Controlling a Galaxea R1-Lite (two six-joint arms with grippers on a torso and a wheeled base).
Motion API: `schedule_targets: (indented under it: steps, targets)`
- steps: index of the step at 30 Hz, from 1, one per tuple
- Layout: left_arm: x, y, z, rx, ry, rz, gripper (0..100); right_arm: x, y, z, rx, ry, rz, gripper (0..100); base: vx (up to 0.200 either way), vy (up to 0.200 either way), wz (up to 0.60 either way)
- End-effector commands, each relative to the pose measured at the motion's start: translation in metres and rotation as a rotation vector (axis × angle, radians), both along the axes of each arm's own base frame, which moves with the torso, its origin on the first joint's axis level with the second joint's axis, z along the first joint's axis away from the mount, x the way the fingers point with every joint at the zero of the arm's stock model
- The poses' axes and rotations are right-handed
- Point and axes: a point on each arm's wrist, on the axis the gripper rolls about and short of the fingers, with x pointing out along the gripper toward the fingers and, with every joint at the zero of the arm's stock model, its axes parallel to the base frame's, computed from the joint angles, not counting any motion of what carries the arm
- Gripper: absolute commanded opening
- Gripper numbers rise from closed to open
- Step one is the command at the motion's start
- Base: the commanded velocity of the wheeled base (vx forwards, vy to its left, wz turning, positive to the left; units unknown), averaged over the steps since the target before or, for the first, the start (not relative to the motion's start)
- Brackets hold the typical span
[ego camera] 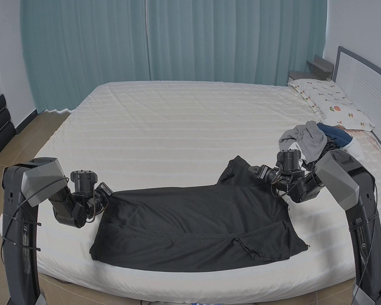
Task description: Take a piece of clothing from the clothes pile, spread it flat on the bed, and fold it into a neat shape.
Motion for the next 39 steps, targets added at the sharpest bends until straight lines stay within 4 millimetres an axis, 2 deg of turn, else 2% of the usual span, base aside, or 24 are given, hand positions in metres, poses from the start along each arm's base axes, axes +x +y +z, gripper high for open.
schedule_targets:
  steps: [1,14,21,22,26,32,39]
  targets:
    - [0.001,0.0,-0.001,0.0,-0.001,0.0,0,0.0,0.001,-0.011,-0.002,0.019,0.004,0,0.0,0.0,0.0]
    - [0.003,0.0,0.004,-0.001,-0.018,-0.001,0,-0.002,-0.005,-0.007,-0.001,0.014,-0.01,0,0.0,0.0,0.0]
    - [0.003,0.0,0.018,-0.002,-0.046,-0.001,0,-0.014,-0.015,0.017,0.017,-0.002,-0.025,0,0.0,0.0,0.0]
    - [0.004,0.0,0.021,-0.002,-0.056,0.0,0,-0.019,-0.021,0.028,0.029,-0.024,-0.028,0,0.0,0.0,0.0]
    - [0.005,0.004,0.03,-0.002,-0.079,0.008,0,-0.026,-0.032,0.044,0.07,-0.07,-0.023,0,0.0,0.0,0.0]
    - [0.004,0.009,0.041,-0.004,-0.102,0.016,0,-0.034,-0.04,0.051,0.13,-0.102,-0.051,0,0.0,0.0,0.0]
    - [0.004,0.01,0.041,-0.003,-0.104,0.017,0,-0.048,-0.05,0.061,0.207,-0.11,-0.047,0,0.0,0.0,0.0]
